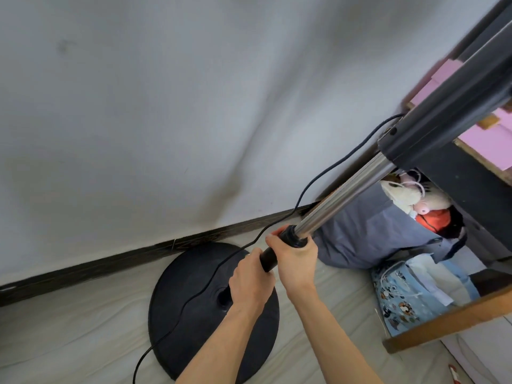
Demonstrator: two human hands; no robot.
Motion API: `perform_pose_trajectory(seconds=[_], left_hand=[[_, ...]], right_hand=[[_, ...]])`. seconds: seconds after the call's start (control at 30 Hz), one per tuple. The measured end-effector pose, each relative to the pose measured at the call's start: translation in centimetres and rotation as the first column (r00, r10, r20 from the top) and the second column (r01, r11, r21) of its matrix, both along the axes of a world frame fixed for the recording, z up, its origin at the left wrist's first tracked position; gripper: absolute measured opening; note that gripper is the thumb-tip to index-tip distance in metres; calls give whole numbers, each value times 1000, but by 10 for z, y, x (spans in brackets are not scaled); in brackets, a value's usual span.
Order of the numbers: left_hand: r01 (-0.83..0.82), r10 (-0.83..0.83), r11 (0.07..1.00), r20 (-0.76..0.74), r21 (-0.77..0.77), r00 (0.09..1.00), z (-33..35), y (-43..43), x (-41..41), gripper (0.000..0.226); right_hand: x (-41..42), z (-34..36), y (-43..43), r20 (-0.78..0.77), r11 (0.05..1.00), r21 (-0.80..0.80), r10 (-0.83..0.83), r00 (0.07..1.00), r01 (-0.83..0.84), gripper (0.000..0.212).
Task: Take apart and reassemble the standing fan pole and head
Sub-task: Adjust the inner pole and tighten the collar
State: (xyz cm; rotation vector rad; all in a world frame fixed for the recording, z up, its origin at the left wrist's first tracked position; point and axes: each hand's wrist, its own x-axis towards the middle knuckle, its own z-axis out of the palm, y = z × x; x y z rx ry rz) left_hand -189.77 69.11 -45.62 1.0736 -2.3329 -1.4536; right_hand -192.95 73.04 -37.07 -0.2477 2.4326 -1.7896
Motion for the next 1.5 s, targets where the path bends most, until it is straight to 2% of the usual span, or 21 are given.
perform_pose_trajectory(seconds=[0.07,0.1,0.17,0.2,0.27,0.33,0.4,0.53,0.6,0.67,0.73,0.87,1.0,1.1,1.2,1.27,1.33,1.43,1.5], left_hand=[[100,-96,993,58,-68,994,6,-8,5,8],[173,-164,983,130,-65,978,2,-13,9,19],[360,-350,933,299,24,888,17,-33,22,44],[443,-445,891,365,96,818,30,-40,33,45],[579,-580,797,476,169,660,54,-53,54,26],[631,-590,762,557,146,584,77,-67,74,21],[644,-583,756,564,114,584,104,-83,91,21],[638,-496,758,516,-134,698,166,-100,132,15],[616,-469,763,486,-197,737,183,-94,152,26],[619,-475,753,465,-225,747,185,-86,168,38],[626,-473,741,473,-243,743,186,-75,192,40],[577,-462,789,416,-211,783,175,-57,237,41],[507,-428,840,338,-192,838,170,-56,268,34],[456,-372,861,332,-227,867,169,-60,286,27],[459,-360,852,353,-253,864,176,-50,286,35],[463,-378,838,304,-288,874,179,-35,278,39],[533,-427,787,350,-311,834,172,-24,269,38],[713,-434,624,616,-321,657,158,-21,258,41],[747,-423,597,676,-293,604,158,-26,245,39]], right_hand=[[-2,8,6,5,998,58,39,999,-39,21],[-3,9,8,18,992,112,51,999,-53,30],[0,23,17,22,974,207,86,996,-89,50],[5,32,23,40,966,229,110,993,-116,59],[12,42,34,96,951,262,146,985,-167,76],[23,57,44,143,920,352,129,981,-173,85],[40,75,53,150,879,445,111,982,-168,82],[79,107,73,147,834,497,191,971,-239,62],[96,117,81,136,826,501,219,966,-258,54],[109,117,85,124,824,502,231,965,-262,52],[130,118,90,141,809,510,256,956,-291,52],[165,124,100,148,764,545,318,937,-345,52],[186,137,100,79,749,565,367,927,-345,48],[202,141,94,24,686,634,444,896,-356,47],[214,131,90,-91,683,668,469,878,-296,44],[215,119,90,-131,639,721,505,853,-268,43],[205,105,87,-75,517,805,574,815,-290,41],[187,96,77,52,356,872,614,787,-336,38],[174,92,69,128,291,877,626,770,-382,40]])
